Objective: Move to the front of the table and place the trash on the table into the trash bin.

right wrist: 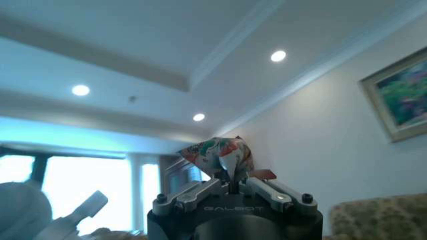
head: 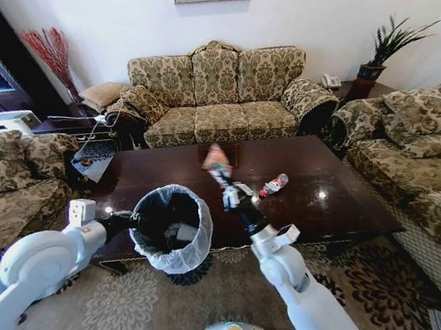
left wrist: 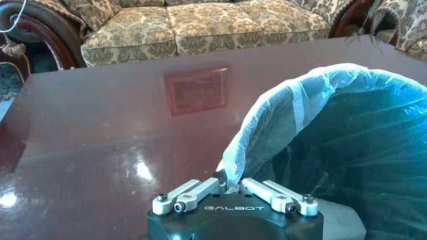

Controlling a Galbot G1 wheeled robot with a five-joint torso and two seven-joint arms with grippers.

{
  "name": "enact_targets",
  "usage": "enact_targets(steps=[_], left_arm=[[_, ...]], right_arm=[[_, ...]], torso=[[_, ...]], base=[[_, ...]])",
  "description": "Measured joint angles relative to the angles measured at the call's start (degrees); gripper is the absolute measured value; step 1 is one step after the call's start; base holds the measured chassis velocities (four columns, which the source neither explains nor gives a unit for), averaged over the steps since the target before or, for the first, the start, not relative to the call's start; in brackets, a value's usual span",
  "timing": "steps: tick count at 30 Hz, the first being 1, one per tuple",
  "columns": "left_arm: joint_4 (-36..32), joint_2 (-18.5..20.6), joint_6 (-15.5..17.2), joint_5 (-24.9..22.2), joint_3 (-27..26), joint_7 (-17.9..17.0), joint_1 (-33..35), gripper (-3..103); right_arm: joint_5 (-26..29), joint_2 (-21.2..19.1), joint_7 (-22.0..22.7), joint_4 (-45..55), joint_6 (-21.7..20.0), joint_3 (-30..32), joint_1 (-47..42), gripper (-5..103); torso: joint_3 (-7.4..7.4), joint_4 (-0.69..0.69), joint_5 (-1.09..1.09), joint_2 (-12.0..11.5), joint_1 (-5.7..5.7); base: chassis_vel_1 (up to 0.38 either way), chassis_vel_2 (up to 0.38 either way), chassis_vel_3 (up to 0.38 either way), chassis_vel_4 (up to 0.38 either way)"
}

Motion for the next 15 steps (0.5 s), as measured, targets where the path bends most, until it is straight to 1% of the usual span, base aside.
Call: enact_targets(steps=[1,3,5,7,8,9,13,14,15], left_arm=[[0.0,0.0,0.0,0.0,0.0,0.0,0.0,0],[0.0,-0.1,0.0,-0.1,-0.1,0.0,0.0,0],[0.1,-0.2,0.1,-0.1,-0.4,0.0,0.0,0],[0.3,-0.2,0.1,-0.1,-0.5,0.0,0.0,0],[0.4,-0.3,0.1,-0.1,-0.5,0.0,0.0,0],[0.4,-0.3,0.1,-0.1,-0.5,0.0,0.0,0],[0.6,-0.2,0.1,-0.1,-0.2,0.0,-0.3,0],[0.6,-0.2,0.1,-0.1,-0.2,0.0,-0.3,0],[0.6,-0.2,0.1,-0.1,-0.2,0.0,-0.3,0]], right_arm=[[0.0,0.0,0.0,0.0,0.0,0.0,0.0,0],[-4.2,-1.4,-1.4,-1.5,0.9,-2.5,0.3,0],[-6.6,-2.3,-3.3,-2.2,1.6,-2.6,-0.3,0],[-7.5,-2.7,-4.1,-2.3,1.8,-2.3,-0.7,0],[-7.9,-2.9,-4.3,-2.4,2.0,-2.1,-0.9,5],[-7.9,-2.9,-4.3,-2.4,2.0,-2.1,-0.9,5],[-7.1,-3.5,-4.7,-2.8,2.5,-1.7,-1.0,28],[-7.1,-3.5,-4.7,-2.8,2.5,-1.7,-1.0,28],[-6.9,-3.5,-4.7,-2.8,2.6,-1.6,-1.1,33]], torso=[[0.00,0.00,0.00,0.0,0.00],[0.00,0.01,0.00,0.0,-0.01],[0.00,0.00,0.00,0.0,0.00],[0.00,-0.01,0.00,0.0,0.00],[0.00,-0.01,0.00,0.0,0.00],[0.00,-0.01,0.00,0.0,0.00],[0.00,-0.01,0.00,0.0,0.00],[0.00,-0.01,0.00,0.0,0.00],[0.00,-0.01,0.00,0.0,0.00]], base=[[0.000,0.000,0.000,0.000],[0.000,0.000,0.000,0.000],[0.000,0.000,0.000,0.000],[0.000,0.000,0.000,0.000],[0.000,0.000,0.000,0.000],[0.000,0.000,0.000,0.000],[0.000,0.000,0.000,0.000],[0.000,0.000,0.000,0.000],[0.000,0.000,0.000,0.000]])
